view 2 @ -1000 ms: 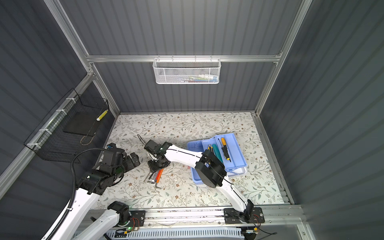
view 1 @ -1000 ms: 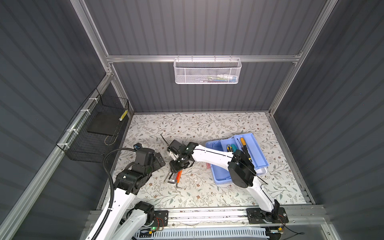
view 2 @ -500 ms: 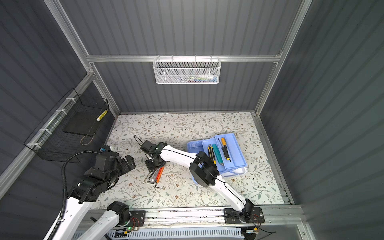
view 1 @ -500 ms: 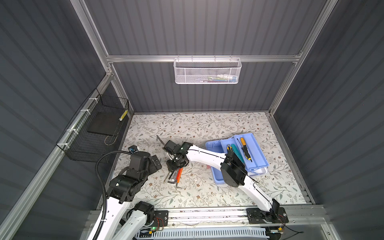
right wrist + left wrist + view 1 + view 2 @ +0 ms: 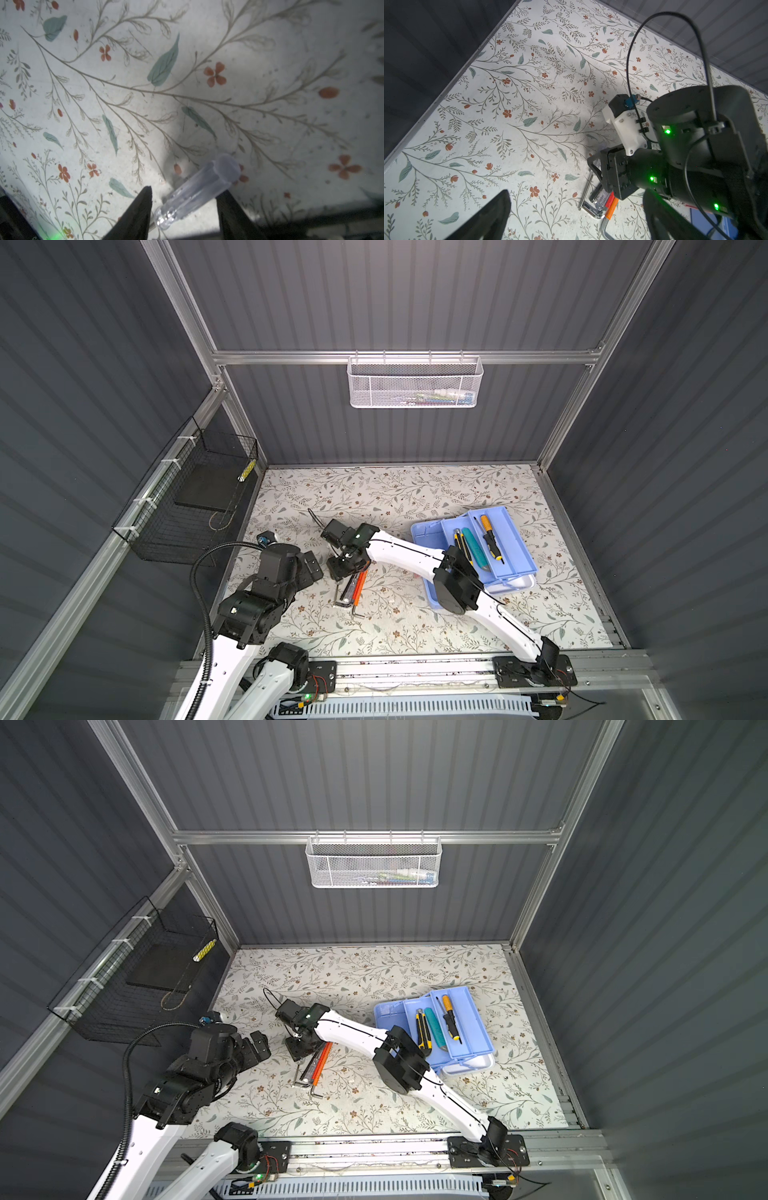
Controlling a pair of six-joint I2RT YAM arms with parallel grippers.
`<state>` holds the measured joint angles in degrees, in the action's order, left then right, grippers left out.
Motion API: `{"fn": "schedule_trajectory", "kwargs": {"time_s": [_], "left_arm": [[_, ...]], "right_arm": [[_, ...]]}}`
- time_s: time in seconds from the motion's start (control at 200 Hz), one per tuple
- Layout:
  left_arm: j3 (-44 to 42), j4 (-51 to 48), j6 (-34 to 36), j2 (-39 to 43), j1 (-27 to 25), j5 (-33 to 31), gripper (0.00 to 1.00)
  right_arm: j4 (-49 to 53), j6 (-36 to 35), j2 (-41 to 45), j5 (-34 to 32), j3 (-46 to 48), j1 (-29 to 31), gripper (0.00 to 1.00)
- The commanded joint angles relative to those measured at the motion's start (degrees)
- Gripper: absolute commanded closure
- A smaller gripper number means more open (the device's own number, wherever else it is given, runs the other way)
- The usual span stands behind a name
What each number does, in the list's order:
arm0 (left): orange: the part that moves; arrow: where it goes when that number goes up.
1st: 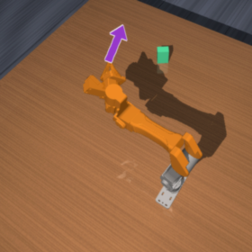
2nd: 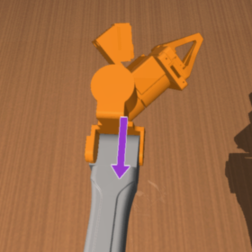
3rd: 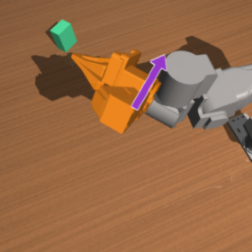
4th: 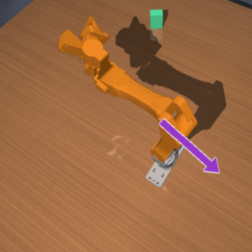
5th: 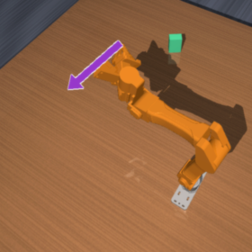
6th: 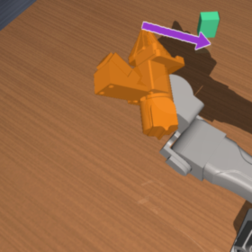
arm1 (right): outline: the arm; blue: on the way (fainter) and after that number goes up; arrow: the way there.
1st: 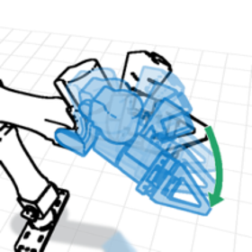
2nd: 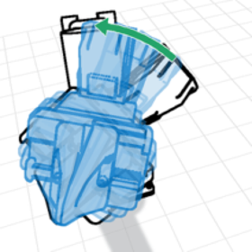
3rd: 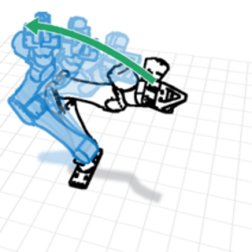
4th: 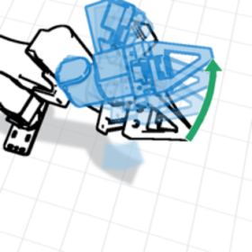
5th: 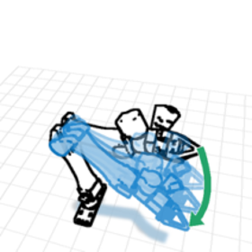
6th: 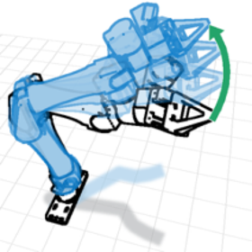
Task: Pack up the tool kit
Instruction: 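Lower the right gripper onto the clear-handled screwdriver and close, then lift the clear-handled screwdriver and carry it over the blue tray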
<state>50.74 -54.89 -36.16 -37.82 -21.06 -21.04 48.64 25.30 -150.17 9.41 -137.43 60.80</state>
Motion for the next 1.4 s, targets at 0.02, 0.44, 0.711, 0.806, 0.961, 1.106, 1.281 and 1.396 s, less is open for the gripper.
{"fn": "schedule_trajectory", "kwargs": {"time_s": [0.02, 0.44, 0.711, 0.806, 0.961, 1.106, 1.281, 1.396], "left_arm": [[0.9, -0.7, 1.4, 0.6, -0.2, -0.4, 0.01], [0.7, -0.2, 1.7, 1.4, -0.2, -0.1, 0.01], [0.3, 0.2, 1.9, 1.8, -0.2, 0.0, 0.00], [0.4, 0.0, 1.9, 2.0, -0.2, -0.1, 0.01], [0.4, 0.0, 1.8, 2.2, -0.2, -0.3, 0.01], [0.4, -0.1, 1.8, 2.0, -0.2, -0.5, 0.00], [0.5, 0.0, 1.9, 1.5, -0.2, -0.2, 0.00], [0.4, 0.9, 2.6, 1.7, -0.2, 0.6, 0.01]], "right_arm": [[2.2, -0.6, -2.0, -3.5, -0.7, 0.1, 0.48], [5.4, -2.0, -7.2, -8.3, -6.9, 1.8, 0.65], [2.2, -0.5, -7.2, -5.6, -7.0, 1.7, 0.78], [0.2, 1.1, -7.0, -2.3, -7.0, 1.3, 0.81], [-2.0, 2.1, -5.2, 0.1, -6.8, 0.9, 0.86], [-5.2, 2.9, -1.7, 3.2, -4.6, 0.2, 0.89], [-7.2, 0.2, 5.3, 4.6, -0.6, -0.6, 0.95], [-10.4, -2.1, 13.1, 3.1, 7.2, -1.6, 0.96]]}}
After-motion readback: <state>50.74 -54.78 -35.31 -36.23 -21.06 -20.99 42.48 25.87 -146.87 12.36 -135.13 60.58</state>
